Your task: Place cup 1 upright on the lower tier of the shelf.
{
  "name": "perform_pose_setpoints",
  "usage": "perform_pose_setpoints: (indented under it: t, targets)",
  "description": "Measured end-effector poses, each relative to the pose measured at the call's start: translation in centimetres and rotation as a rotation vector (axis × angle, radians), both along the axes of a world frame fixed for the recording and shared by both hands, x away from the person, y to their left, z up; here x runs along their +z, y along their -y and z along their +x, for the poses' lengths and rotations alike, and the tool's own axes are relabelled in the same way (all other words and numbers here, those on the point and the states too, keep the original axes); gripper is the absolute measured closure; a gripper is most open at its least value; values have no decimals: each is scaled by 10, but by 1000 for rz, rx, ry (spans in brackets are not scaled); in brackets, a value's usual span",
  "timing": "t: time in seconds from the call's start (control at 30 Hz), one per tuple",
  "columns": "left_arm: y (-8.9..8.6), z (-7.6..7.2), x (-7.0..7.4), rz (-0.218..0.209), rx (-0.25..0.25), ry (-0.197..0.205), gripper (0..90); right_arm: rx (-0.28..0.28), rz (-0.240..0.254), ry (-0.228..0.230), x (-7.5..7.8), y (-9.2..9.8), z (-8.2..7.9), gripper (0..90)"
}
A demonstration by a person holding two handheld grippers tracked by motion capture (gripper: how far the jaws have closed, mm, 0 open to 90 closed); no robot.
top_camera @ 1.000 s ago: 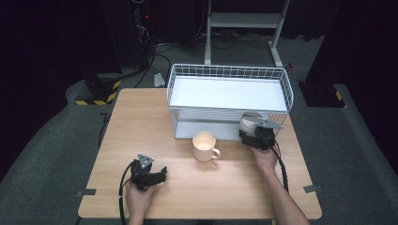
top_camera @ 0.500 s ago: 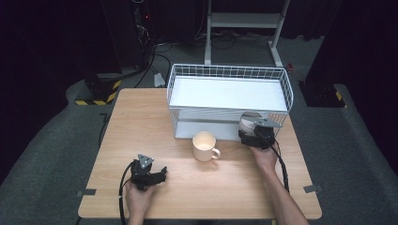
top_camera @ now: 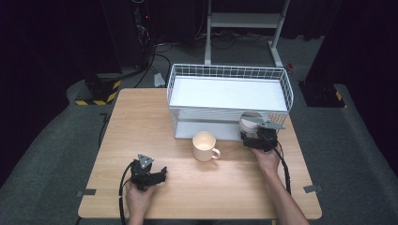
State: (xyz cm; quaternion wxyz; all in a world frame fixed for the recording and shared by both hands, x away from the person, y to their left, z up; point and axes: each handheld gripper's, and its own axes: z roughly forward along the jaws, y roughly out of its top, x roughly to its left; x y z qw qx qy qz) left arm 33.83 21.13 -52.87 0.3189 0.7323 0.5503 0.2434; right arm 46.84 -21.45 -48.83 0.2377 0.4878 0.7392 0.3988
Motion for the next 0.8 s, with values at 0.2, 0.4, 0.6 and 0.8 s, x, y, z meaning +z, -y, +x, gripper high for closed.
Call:
perform_pose_setpoints:
  t: [0.2, 0.4, 0.6, 0.8]
  targets:
    - [0, 0, 0, 0, 0, 0, 169, 1, -1, -7, -3, 3, -9, 180]
    - [0, 0, 0, 0, 0, 0, 169, 2, -5, -2, -6, 5, -18, 257]
    - [0, 0, 0, 2, -1, 1, 169, -25, -13, -3, -7, 2, -26, 346]
    - [0, 0, 0, 2, -2, 1, 169, -51, -21, -16, -7, 0, -27, 384]
